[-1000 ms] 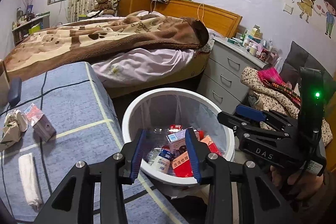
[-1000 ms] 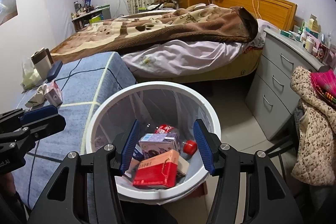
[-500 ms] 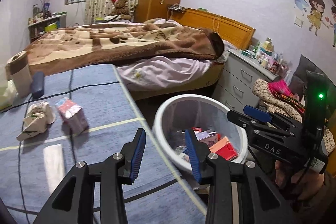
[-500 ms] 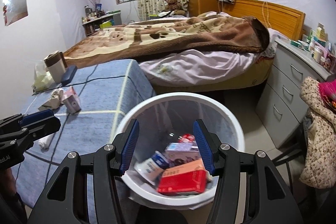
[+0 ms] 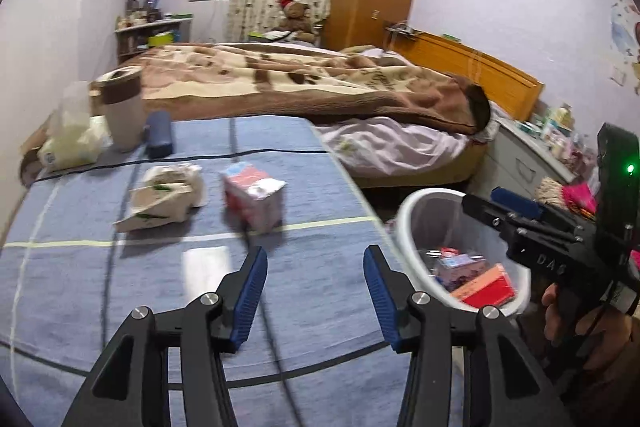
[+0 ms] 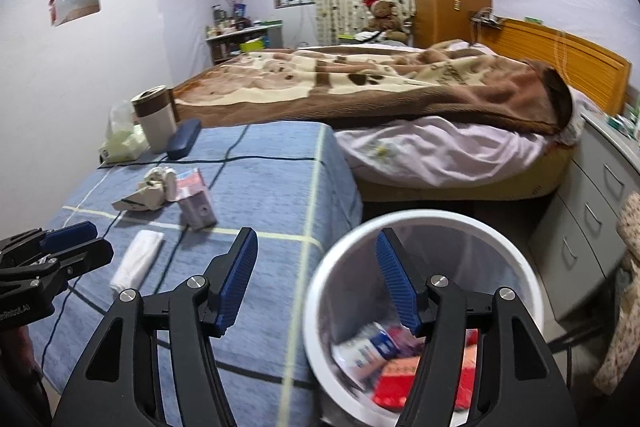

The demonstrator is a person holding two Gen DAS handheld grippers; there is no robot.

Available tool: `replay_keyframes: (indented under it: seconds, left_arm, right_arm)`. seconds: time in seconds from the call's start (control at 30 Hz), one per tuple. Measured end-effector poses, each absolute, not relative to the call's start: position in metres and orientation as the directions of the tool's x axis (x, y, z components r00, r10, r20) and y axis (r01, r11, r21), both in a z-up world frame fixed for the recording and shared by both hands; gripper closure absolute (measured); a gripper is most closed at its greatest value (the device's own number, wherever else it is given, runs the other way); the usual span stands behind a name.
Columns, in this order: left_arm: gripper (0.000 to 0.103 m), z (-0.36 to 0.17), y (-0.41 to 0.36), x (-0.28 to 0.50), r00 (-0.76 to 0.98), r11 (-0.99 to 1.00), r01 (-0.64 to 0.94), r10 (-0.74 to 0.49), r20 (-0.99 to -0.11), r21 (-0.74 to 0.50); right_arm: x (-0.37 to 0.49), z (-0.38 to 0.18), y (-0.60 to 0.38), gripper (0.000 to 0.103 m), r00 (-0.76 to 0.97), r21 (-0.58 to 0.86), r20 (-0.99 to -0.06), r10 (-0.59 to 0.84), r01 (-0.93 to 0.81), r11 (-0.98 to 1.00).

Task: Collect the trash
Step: 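Move both tools back toward the white tissue and pink carton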

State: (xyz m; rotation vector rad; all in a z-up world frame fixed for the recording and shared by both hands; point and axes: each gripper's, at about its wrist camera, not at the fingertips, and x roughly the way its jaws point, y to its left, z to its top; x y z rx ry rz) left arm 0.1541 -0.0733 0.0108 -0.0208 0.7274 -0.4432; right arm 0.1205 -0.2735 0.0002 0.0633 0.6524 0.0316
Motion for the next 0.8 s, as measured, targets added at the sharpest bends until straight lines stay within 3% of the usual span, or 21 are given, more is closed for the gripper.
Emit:
replay_keyframes:
  seconds: [0.8]
  left_arm:
    - [0.05, -0.066, -0.021, 0.195, 0.581, 0.952, 0.244, -0.295, -0.758, -0.184]
  right_arm:
    - [0.194, -0.023, -0.195, 0.035, 0.725, 0.083, -0.647, 0.237, -0.242, 0.967]
